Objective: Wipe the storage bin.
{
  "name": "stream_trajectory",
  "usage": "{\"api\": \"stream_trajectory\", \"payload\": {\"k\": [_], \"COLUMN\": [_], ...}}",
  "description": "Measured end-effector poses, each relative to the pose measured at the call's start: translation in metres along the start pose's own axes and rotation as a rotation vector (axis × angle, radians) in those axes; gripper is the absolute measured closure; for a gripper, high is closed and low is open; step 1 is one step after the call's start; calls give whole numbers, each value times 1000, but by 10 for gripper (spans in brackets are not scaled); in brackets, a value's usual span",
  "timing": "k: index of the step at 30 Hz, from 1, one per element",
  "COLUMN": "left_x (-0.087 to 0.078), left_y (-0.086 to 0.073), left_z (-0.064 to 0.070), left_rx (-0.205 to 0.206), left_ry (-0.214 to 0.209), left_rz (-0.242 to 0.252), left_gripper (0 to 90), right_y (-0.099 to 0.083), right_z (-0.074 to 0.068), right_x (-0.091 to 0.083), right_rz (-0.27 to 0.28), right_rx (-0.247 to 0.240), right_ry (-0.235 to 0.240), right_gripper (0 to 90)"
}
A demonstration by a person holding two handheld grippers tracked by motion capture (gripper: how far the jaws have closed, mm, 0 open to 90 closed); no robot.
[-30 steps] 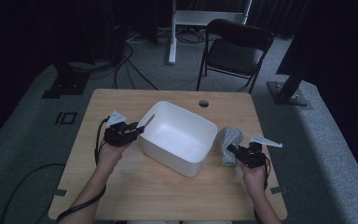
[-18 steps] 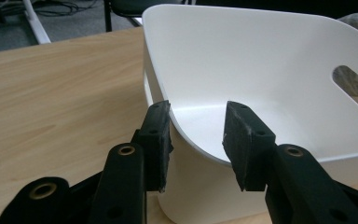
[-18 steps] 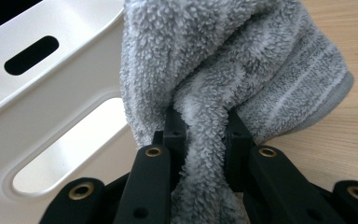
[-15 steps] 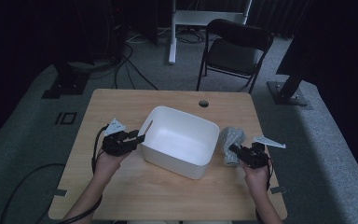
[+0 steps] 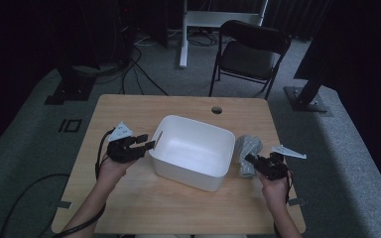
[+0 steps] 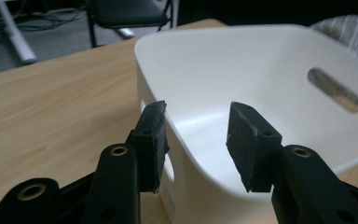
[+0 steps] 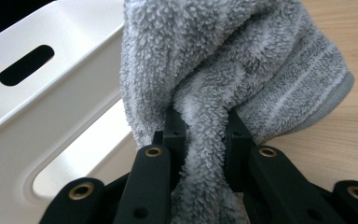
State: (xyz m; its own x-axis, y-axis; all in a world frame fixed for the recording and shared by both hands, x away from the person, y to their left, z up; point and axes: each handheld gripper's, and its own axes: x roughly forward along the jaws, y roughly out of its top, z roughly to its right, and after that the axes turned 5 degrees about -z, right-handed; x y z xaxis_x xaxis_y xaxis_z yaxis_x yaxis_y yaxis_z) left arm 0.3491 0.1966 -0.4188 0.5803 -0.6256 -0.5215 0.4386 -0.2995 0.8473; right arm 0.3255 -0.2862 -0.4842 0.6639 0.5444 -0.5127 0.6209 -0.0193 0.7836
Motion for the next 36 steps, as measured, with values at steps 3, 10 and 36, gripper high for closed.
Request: {"api": "stream_trajectory", "payload": {"k": [3, 10, 36], "left_x": [7, 30, 100], "left_y": [9, 26, 64], "left_z": [-11, -28, -62], "left_rx": [15, 78, 149], "left_ry": [-11, 3, -133], "left_rz": [25, 33, -5], "left_gripper": [574, 594, 577], "right_y": [-3, -5, -10], "right_z": [1, 7, 15], "right_x": [-2, -3, 2], "right_rz": [0, 7, -11], "right_rx": [6, 20, 42], "right_ry": [4, 2, -4], "right_gripper": [764, 764, 764]}}
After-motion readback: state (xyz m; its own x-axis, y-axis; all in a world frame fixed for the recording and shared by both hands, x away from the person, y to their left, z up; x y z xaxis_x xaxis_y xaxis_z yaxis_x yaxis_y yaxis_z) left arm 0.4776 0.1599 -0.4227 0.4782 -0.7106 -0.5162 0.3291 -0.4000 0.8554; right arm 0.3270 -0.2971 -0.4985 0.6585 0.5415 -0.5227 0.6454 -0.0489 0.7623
